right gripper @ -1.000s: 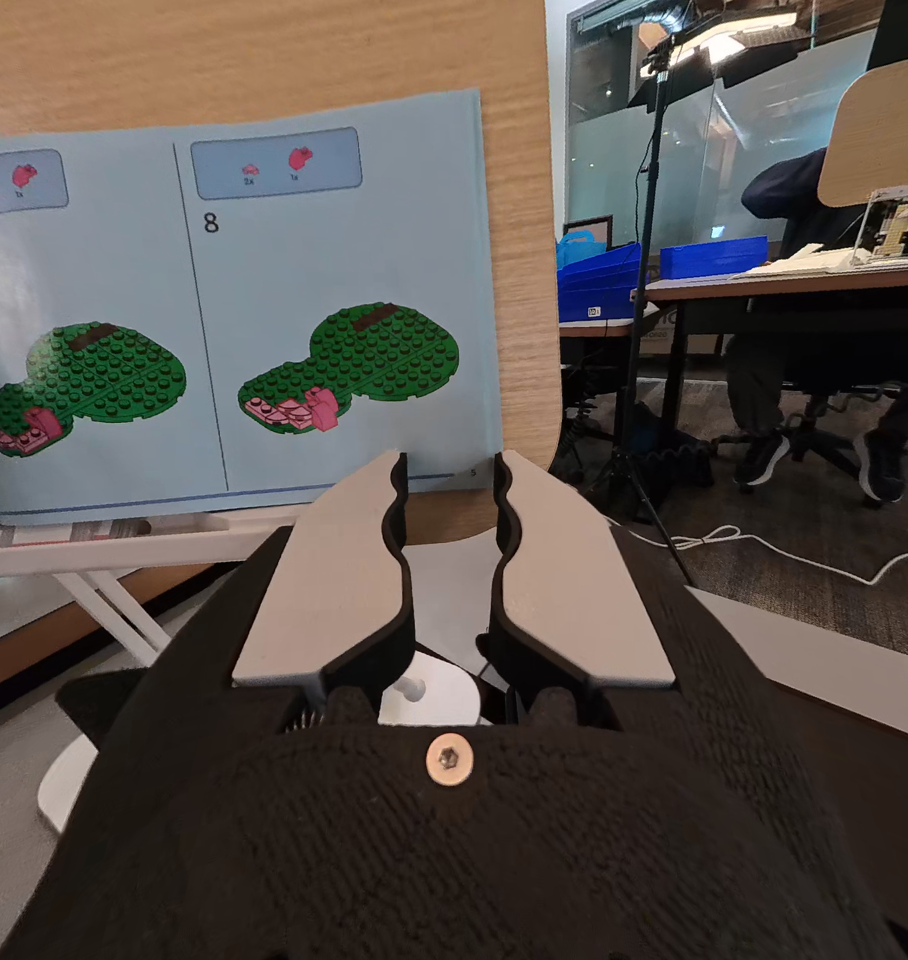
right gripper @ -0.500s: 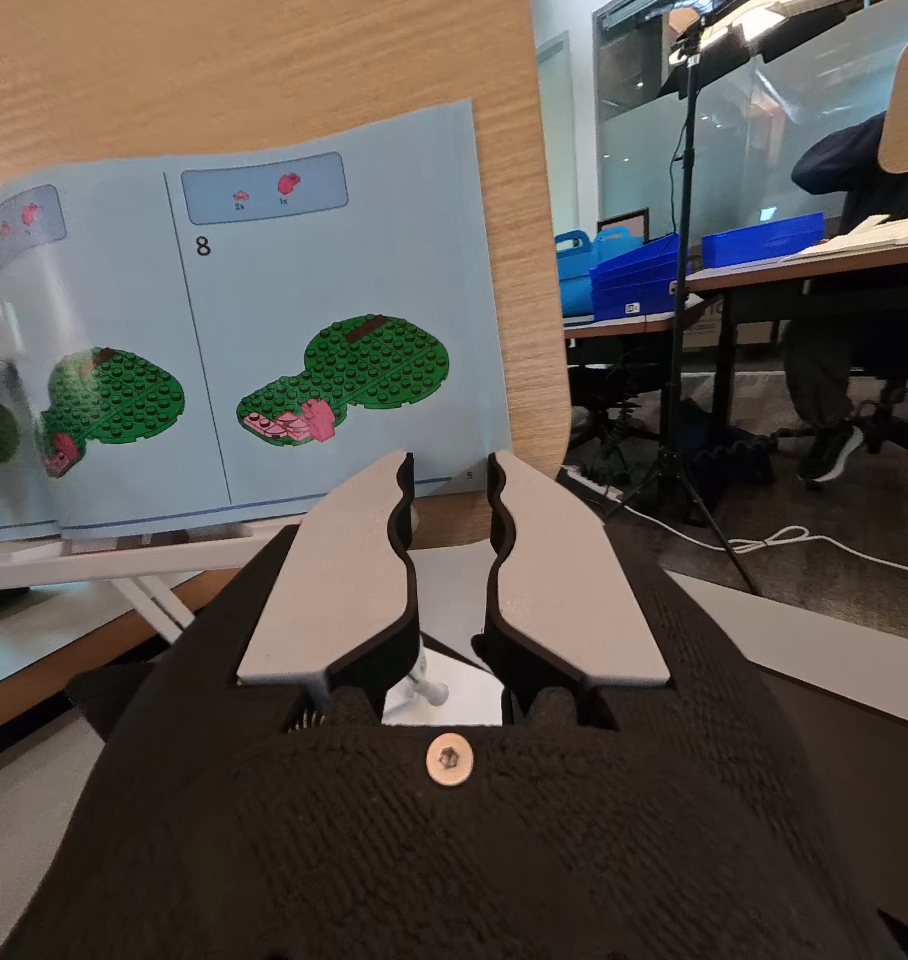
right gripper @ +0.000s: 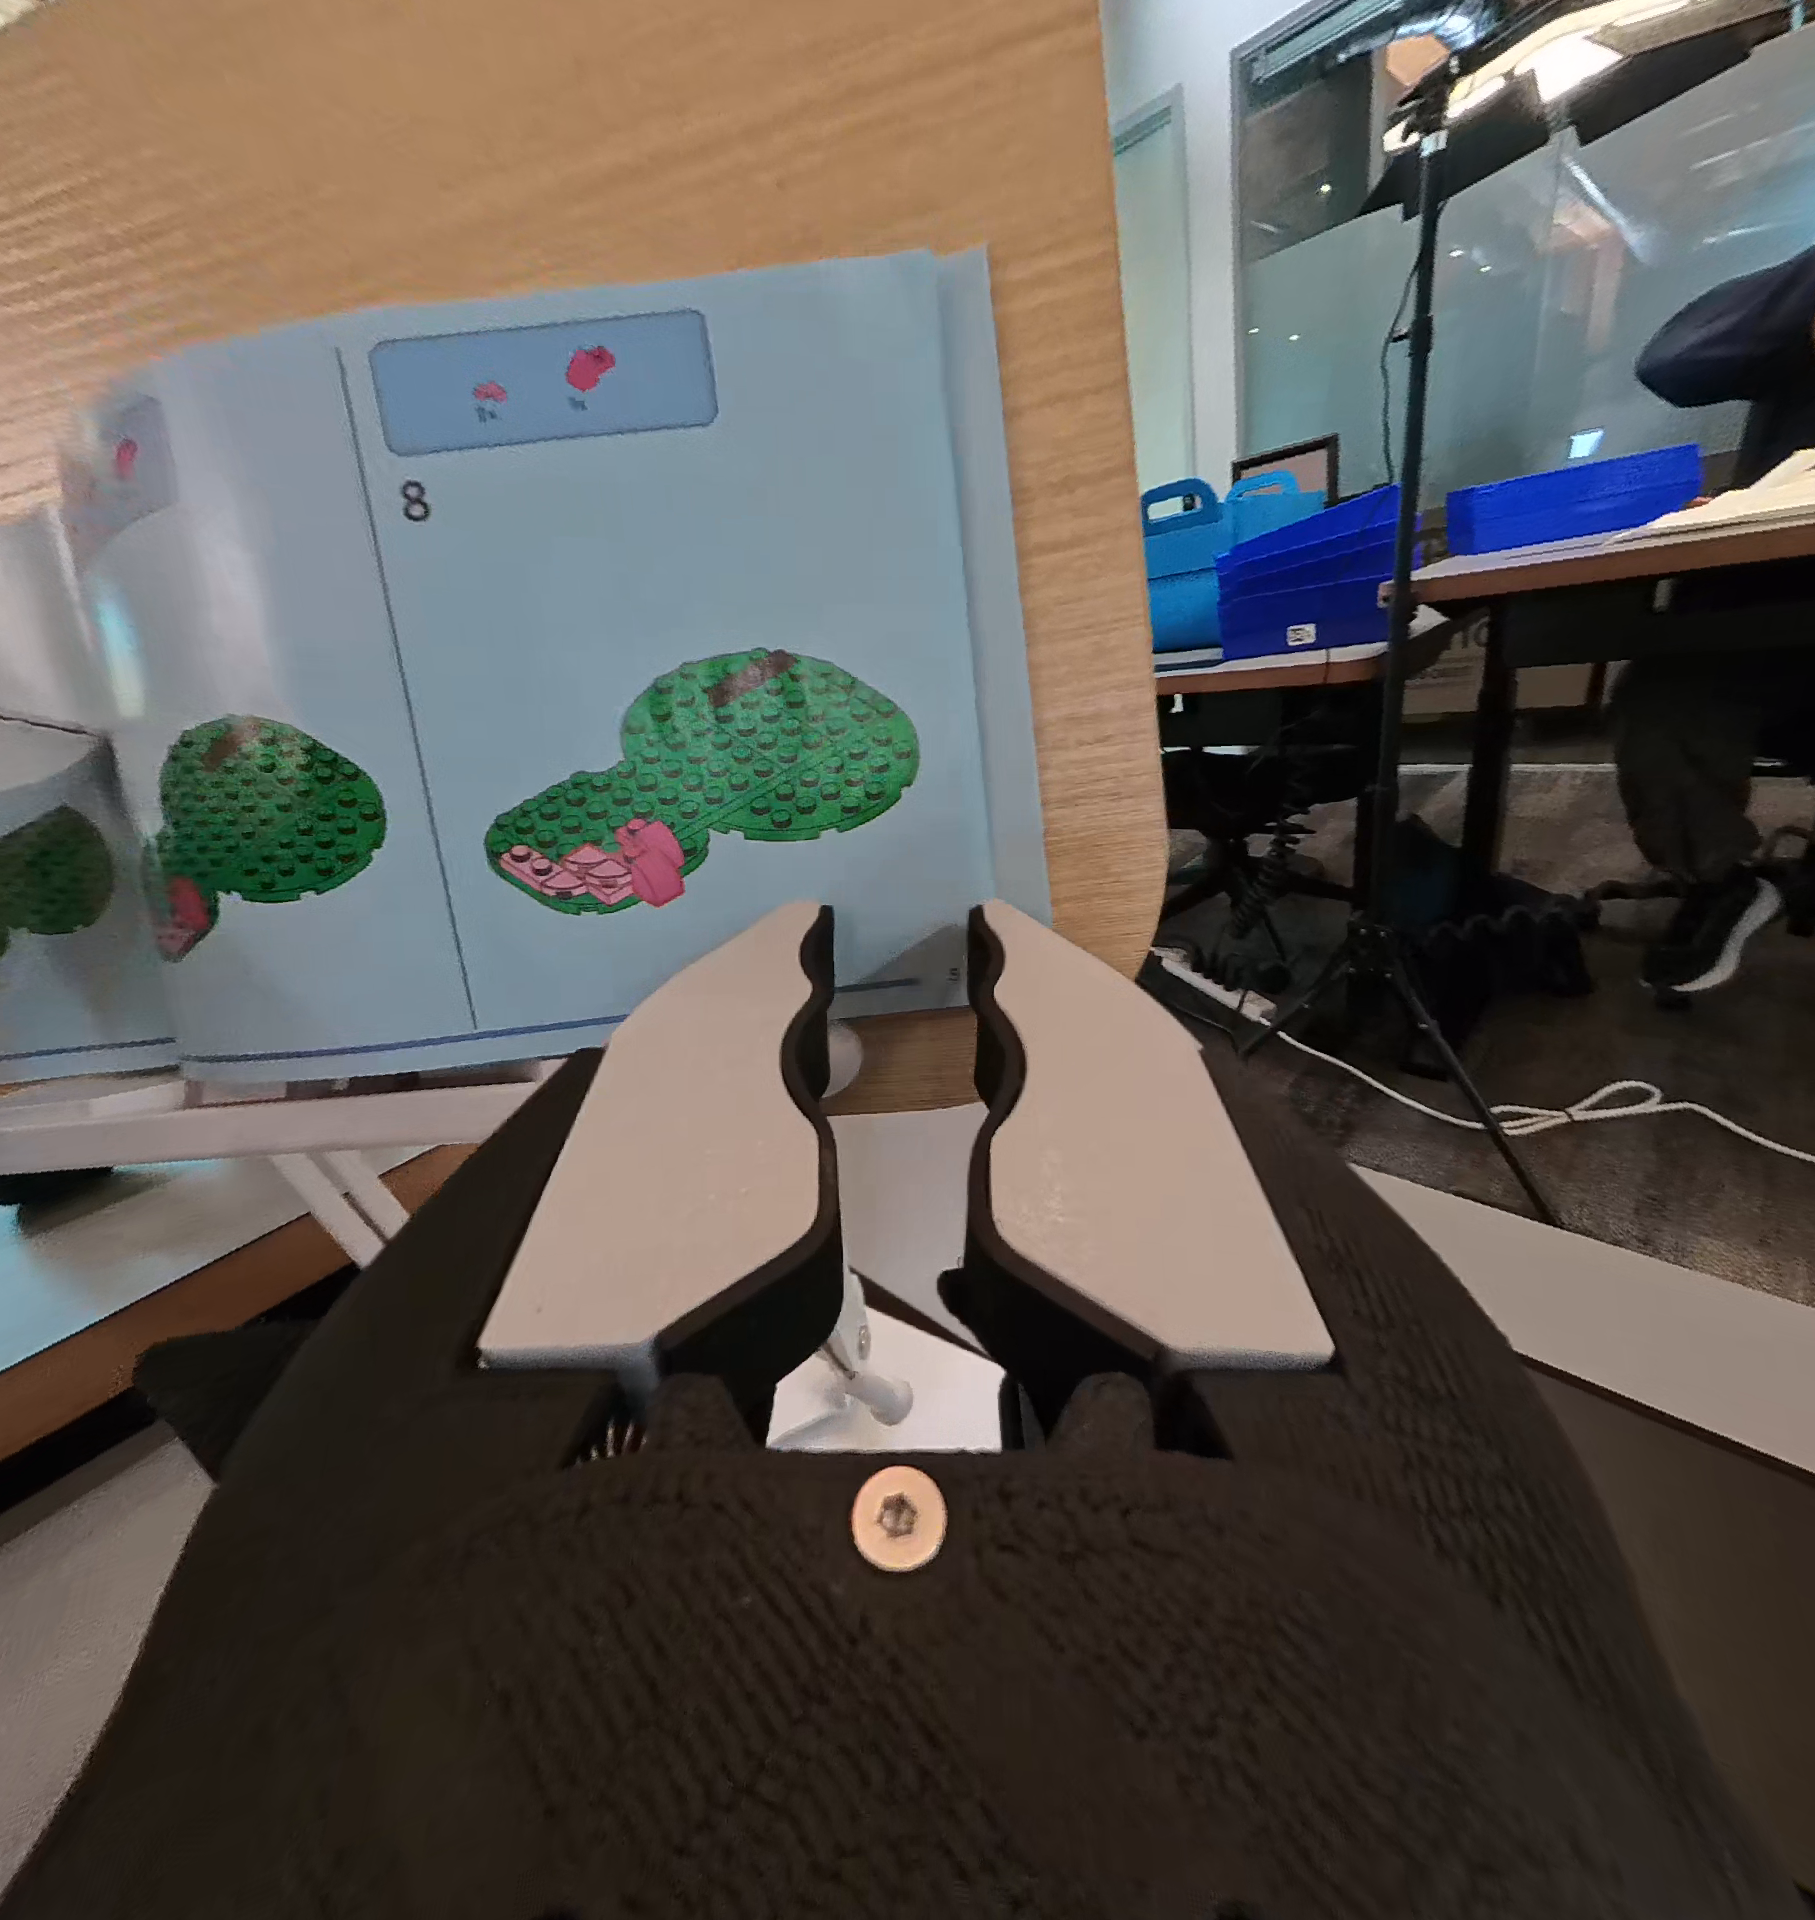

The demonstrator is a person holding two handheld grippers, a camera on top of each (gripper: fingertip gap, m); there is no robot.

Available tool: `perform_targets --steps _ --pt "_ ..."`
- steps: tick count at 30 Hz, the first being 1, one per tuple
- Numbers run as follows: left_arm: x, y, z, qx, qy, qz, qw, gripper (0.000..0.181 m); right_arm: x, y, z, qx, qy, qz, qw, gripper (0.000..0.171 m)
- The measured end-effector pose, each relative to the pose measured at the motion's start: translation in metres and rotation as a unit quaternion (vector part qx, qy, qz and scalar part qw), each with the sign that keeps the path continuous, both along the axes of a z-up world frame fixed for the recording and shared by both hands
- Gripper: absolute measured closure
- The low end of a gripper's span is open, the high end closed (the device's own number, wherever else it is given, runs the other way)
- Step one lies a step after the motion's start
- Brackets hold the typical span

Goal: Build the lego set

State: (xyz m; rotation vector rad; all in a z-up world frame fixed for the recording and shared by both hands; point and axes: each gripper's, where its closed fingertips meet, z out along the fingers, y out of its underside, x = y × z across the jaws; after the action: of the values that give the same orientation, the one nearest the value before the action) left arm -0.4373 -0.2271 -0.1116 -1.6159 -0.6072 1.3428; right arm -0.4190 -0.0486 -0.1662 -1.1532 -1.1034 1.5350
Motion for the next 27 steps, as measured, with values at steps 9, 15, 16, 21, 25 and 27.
perform_targets --steps 9,15,16,21,25,27 --pt "0.0000 -0.0001 0.0000 -0.003 0.001 0.003 1.000 0.181 -0.0018 0.0091 -0.0049 -0.024 -0.004 -0.016 1.000 0.146" --pt "0.0000 0.0000 0.0001 0.000 0.002 0.000 1.000 0.181 -0.0022 0.0056 -0.0039 -0.022 -0.002 -0.009 1.000 0.146" --pt "0.0000 -0.0001 0.0001 0.000 0.002 0.000 1.000 0.181 -0.0021 0.0049 -0.0037 -0.021 -0.002 -0.008 1.000 0.146" --pt "0.0001 -0.0001 0.0001 -0.002 0.002 0.002 1.000 0.181 -0.0022 0.0077 -0.0044 -0.010 -0.006 -0.021 1.000 0.146" --pt "0.0000 -0.0002 0.0001 -0.001 0.002 0.001 1.000 0.181 -0.0028 0.0093 -0.0062 0.011 -0.012 -0.036 0.999 0.146" --pt "-0.0001 -0.0003 0.0002 -0.002 0.002 0.001 1.000 0.181 -0.0029 0.0088 -0.0062 0.015 -0.013 -0.036 0.999 0.146"
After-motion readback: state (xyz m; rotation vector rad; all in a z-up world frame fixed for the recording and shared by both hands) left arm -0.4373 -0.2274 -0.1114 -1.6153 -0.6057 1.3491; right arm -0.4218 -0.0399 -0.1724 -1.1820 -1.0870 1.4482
